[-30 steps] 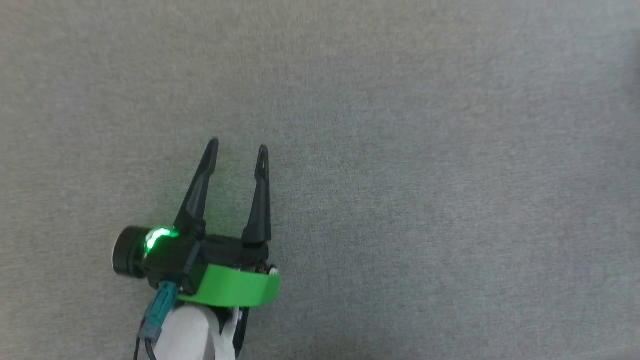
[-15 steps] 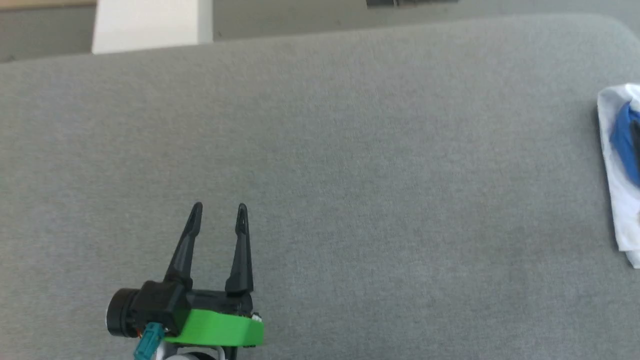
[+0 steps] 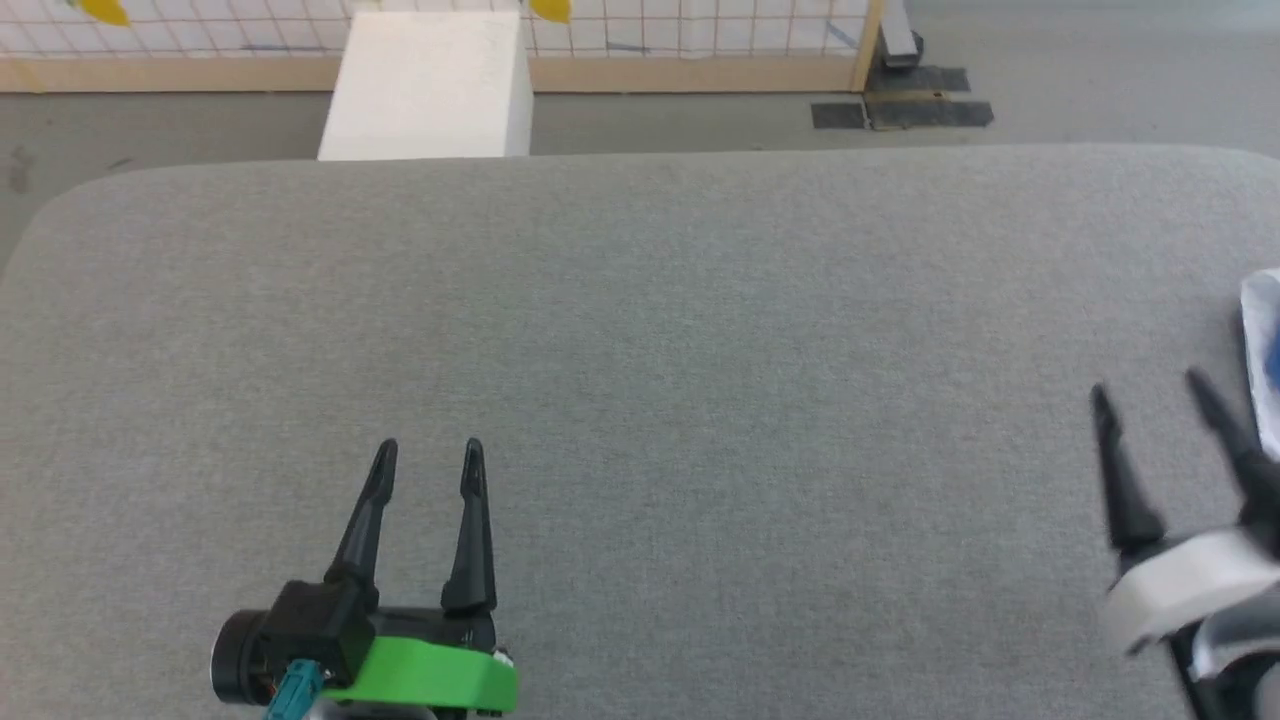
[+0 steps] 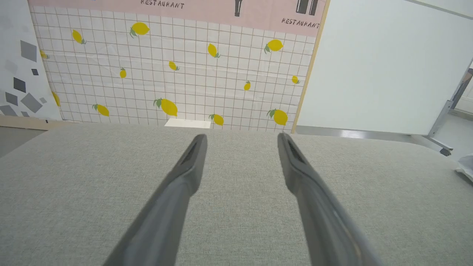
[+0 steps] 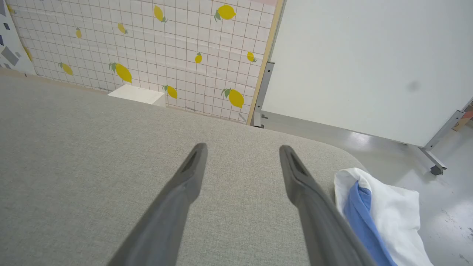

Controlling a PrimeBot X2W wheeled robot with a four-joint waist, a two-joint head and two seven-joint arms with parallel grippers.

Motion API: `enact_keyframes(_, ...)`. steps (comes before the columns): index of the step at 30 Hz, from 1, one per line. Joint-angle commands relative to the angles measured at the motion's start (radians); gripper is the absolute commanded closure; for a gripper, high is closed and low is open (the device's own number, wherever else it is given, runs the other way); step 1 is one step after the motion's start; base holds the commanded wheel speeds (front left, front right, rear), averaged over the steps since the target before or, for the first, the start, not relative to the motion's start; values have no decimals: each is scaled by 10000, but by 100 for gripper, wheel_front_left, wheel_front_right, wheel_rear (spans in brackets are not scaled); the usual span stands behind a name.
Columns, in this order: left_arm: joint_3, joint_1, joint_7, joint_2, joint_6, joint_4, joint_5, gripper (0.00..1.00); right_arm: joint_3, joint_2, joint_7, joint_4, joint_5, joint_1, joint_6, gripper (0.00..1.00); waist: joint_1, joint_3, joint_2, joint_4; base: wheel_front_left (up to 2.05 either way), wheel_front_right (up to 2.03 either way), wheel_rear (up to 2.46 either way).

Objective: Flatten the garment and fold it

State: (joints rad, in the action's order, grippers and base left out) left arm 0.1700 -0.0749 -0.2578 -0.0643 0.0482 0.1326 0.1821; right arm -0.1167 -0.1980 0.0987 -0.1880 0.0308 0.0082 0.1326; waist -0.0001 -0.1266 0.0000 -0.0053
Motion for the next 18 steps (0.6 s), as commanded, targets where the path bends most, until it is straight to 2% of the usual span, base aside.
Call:
enact_keyframes(1,-3,-203,-39,23,3,-99,128,0,36,282,-195,-30,-214,315,-19,0,1,159,0,149,0,0,0)
enact_keyframes(4,46,-416,-39,51,6,-260,112,0,-10,895,-623,174,-531,876,-19,0,1,303,0,196,0,0,0)
enact_keyframes(8,188,-713,-39,73,-114,-484,65,0,-45,1266,-1288,527,-707,1377,-19,0,1,497,0,228,0,0,0)
enact_keyframes(13,242,-1017,-39,93,-158,-578,-61,0,-163,1448,-1913,784,-728,1664,-19,0,1,718,0,196,0,0,0)
enact_keyframes(18,295,-1269,-39,116,-140,-601,-9,0,-282,1473,-2180,1149,-148,1673,-19,0,1,873,0,173,0,0,0)
